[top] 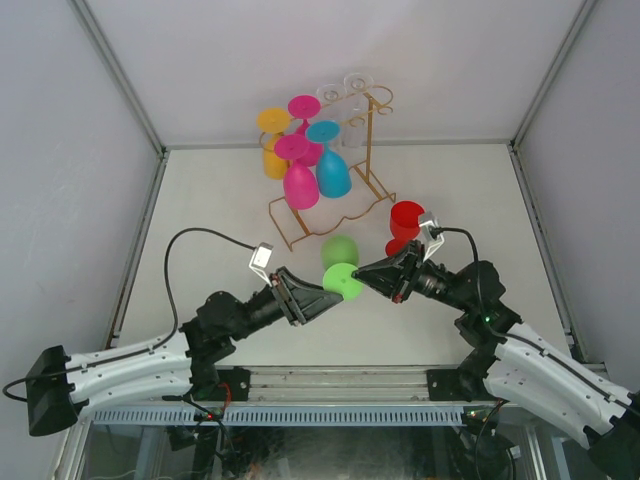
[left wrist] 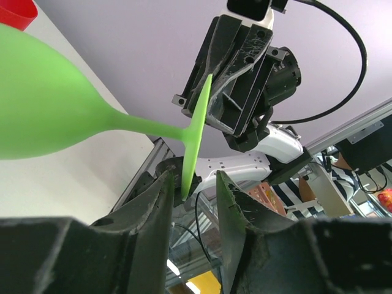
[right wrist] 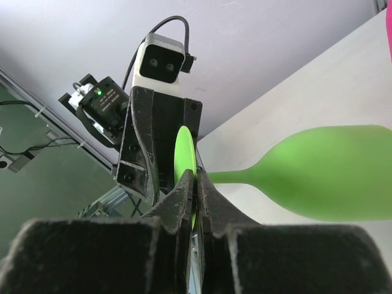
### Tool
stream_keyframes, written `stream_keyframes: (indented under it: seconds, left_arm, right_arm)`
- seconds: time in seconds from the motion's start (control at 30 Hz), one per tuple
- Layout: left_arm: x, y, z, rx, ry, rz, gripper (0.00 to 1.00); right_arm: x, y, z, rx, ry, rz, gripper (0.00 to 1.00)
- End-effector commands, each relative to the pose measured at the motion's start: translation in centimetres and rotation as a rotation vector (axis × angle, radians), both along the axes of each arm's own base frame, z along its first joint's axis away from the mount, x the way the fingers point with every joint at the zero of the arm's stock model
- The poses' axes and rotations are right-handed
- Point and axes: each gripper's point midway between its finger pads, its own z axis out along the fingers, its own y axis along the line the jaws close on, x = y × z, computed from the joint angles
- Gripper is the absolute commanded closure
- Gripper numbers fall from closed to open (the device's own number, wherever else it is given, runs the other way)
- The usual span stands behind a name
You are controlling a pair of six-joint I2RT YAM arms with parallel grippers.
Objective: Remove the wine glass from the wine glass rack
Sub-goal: Place the wine glass at the center of the board.
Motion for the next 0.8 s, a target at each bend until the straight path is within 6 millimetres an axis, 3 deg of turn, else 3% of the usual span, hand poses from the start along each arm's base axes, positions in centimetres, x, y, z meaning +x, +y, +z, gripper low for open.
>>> stream_keyframes:
  seconds: [0.0,0.27,0.37,0.47,0.57,0.7,0.77]
  left_arm:
    - [-0.2,0.4,0.9,-0.05,-0.034,0.004,0.63]
    - [-0.2,0.5,1.0,-0.044,-0.058,0.013,0.78]
    - [-0.3,0.4,1.1,-0.041,-0.075,0.005,0.99]
    - [-0.4,0.3,1.1,-0.035,-0.084,-0.002,1.0]
    - [-0.9,0.2,1.4,-0.031,-0.111,-0.029,1.0]
    - [-1.3,0.1,1.3,-0.007,-0.128,-0.047,1.0]
    - [-1.2,0.2,1.4,-0.008,-0.129,-0.043,1.0]
  right_arm:
    - [-0.8,0.0,1.7,0.037,-0.05,0.03,1.0]
    - [-1.4,-0.1,1.6,0.023,-0.068,0.051,1.0]
    - [-1.7,-0.1,1.6,0.023,-0.068,0.066,1.0]
    - [-1.8,-0.1,1.4,0.016,-0.066,0.074,0.97]
    - [-1.7,-0.1,1.1,0.007,-0.046,0.066,0.81]
    - [-1.6,0.0,0.7,-0.02,-0.013,0.069,0.78]
    - [-1.8,0.1,0.7,-0.032,0.0,0.084,0.84]
